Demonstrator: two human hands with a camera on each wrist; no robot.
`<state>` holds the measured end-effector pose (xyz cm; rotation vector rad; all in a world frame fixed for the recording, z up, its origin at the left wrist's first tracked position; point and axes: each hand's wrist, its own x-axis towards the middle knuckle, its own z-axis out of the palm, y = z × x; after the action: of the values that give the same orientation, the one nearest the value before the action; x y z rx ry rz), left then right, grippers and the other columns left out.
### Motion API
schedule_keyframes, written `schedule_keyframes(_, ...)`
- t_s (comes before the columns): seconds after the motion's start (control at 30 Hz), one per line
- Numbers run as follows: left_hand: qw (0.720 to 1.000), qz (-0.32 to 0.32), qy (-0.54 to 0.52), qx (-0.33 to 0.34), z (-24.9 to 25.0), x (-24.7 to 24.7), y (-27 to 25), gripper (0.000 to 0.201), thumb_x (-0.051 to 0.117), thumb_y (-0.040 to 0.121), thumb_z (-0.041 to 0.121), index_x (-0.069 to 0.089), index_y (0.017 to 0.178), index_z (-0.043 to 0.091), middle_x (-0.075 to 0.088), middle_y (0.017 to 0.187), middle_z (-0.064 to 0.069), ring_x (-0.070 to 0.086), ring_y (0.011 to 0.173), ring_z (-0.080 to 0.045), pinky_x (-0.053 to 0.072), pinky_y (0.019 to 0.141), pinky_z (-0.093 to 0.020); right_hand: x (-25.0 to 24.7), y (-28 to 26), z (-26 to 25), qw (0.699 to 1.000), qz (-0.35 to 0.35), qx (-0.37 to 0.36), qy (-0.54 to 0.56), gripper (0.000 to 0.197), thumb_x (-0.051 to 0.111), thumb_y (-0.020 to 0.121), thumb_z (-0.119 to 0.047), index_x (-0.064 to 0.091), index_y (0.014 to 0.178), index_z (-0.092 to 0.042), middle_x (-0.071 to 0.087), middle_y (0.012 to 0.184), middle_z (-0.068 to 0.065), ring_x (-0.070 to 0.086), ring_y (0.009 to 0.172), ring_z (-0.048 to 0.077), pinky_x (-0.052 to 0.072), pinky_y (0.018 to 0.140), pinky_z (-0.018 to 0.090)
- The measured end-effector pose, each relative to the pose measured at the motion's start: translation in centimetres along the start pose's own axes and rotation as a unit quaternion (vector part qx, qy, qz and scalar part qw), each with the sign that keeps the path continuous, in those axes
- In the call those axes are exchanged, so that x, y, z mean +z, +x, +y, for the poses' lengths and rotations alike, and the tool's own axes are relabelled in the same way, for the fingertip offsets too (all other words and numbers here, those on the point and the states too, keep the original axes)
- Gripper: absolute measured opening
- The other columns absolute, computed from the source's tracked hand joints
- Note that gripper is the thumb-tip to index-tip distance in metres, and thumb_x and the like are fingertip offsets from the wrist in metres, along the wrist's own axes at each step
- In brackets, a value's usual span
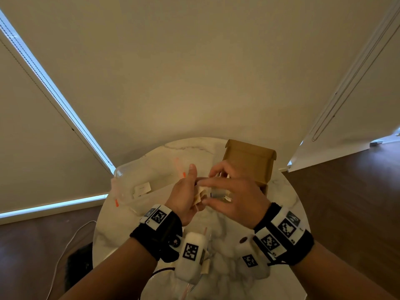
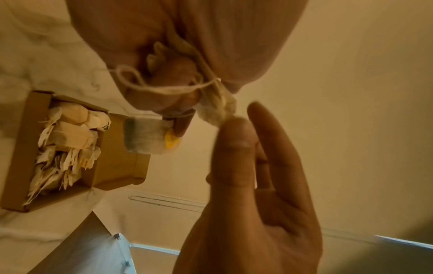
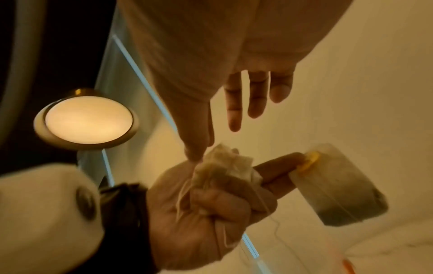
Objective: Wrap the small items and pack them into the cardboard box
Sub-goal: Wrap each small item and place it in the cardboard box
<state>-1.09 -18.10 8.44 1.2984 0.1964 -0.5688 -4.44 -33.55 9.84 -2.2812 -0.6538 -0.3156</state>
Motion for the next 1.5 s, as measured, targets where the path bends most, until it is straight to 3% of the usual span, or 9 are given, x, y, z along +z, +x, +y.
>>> schedule_keyframes(0.23,0.997,-0.003,-0.061,-0.037,-0.4,-0.2,0.0,0.070,0.030,0.098,0.057,0.062,0.110,-0.004,0.065,0.075,-0.010,0.058,0.055,-0.016,0.047,0.046,-0.024,0.6,0.3,-0.3,0.992,-0.030,-0.072,-0.094,0.006,0.070,0.081,-0.034,0.073,0.084,-0.030,0.051,0.102,-0.007,0.041,0.092,0.011,0.032,0.075,0.018)
schedule_keyframes(0.4,0.999,0.001,-0.049,-0.021,-0.4,0.1,-0.2,0.053,0.041,0.102,0.042,0.063,0.115,-0.004,0.066,0.106,-0.027,0.064,0.098,-0.036,0.048,0.089,-0.048,0.6,0.7,-0.6,0.996,0.002,-0.081,-0.036,0.007,0.068,0.083,-0.026,0.074,0.080,-0.024,0.054,0.099,-0.005,0.042,0.089,0.010,0.037,0.071,0.022)
schedule_keyframes(0.53,0.998,-0.005,-0.055,0.002,-0.6,-0.1,0.0,0.022,0.055,0.094,0.010,0.070,0.085,-0.003,0.062,0.071,-0.016,0.060,0.061,-0.022,0.049,0.057,-0.030,0.0,0.4,-0.8,0.992,0.050,-0.031,0.109,0.004,0.073,0.081,-0.017,0.074,0.081,-0.014,0.060,0.094,-0.002,0.057,0.088,0.018,0.048,0.073,0.035)
schedule_keyframes(0.6,0.998,-0.008,-0.068,0.003,-0.8,-0.2,0.1,0.015,0.063,0.084,0.009,0.075,0.079,0.001,0.062,0.072,-0.016,0.055,0.062,-0.022,0.046,0.060,-0.031,-0.5,0.3,-0.9,0.986,0.052,-0.010,0.158,0.004,0.073,0.081,-0.011,0.073,0.083,-0.009,0.065,0.092,-0.001,0.063,0.089,0.016,0.052,0.076,0.038)
schedule_keyframes(0.7,0.996,-0.007,-0.084,0.011,-1.0,-0.4,0.3,0.018,0.067,0.077,0.010,0.076,0.088,-0.001,0.066,0.085,-0.022,0.057,0.073,-0.028,0.044,0.070,-0.037,-1.2,-0.1,-1.1,0.974,0.060,0.007,0.220,0.004,0.072,0.081,-0.001,0.071,0.084,-0.003,0.072,0.090,0.003,0.068,0.086,0.020,0.055,0.075,0.042)
schedule_keyframes(0.97,0.998,0.026,-0.031,0.049,-0.6,-0.6,0.6,0.017,0.055,0.093,-0.001,0.072,0.095,0.000,0.071,0.081,-0.009,0.048,0.051,-0.012,0.043,0.044,-0.019,-4.0,-0.5,1.7,0.930,0.212,0.205,0.219,0.010,0.074,0.078,-0.001,0.073,0.081,-0.010,0.073,0.073,0.004,0.069,0.065,0.019,0.057,0.058,0.026)
schedule_keyframes(1.27,0.980,-0.017,0.135,0.145,-0.8,-0.2,0.2,0.019,0.061,0.091,-0.001,0.076,0.090,0.010,0.054,0.062,-0.009,0.043,0.046,-0.012,0.040,0.042,-0.023,-0.4,-0.9,4.9,0.943,0.148,0.252,0.157,0.012,0.072,0.082,-0.003,0.077,0.086,-0.014,0.068,0.066,-0.015,0.060,0.055,-0.001,0.047,0.057,0.011)
schedule_keyframes(1.4,0.977,-0.014,0.155,0.147,-1.0,-0.1,0.6,0.019,0.057,0.092,-0.004,0.073,0.095,0.005,0.058,0.051,0.007,0.042,0.040,-0.007,0.040,0.041,-0.021,-0.4,-0.8,4.4,0.922,0.121,0.262,0.259,0.013,0.066,0.086,0.001,0.076,0.092,-0.006,0.067,0.059,0.004,0.055,0.048,0.010,0.048,0.053,0.018)
schedule_keyframes(1.5,0.976,-0.012,0.156,0.154,-1.0,0.1,1.2,0.018,0.060,0.091,-0.002,0.075,0.094,0.008,0.062,0.057,-0.002,0.044,0.041,-0.010,0.041,0.041,-0.021,-0.6,-0.9,4.5,0.925,0.113,0.253,0.258,0.014,0.071,0.082,-0.002,0.076,0.093,-0.011,0.072,0.069,0.004,0.064,0.057,0.011,0.053,0.060,0.019)
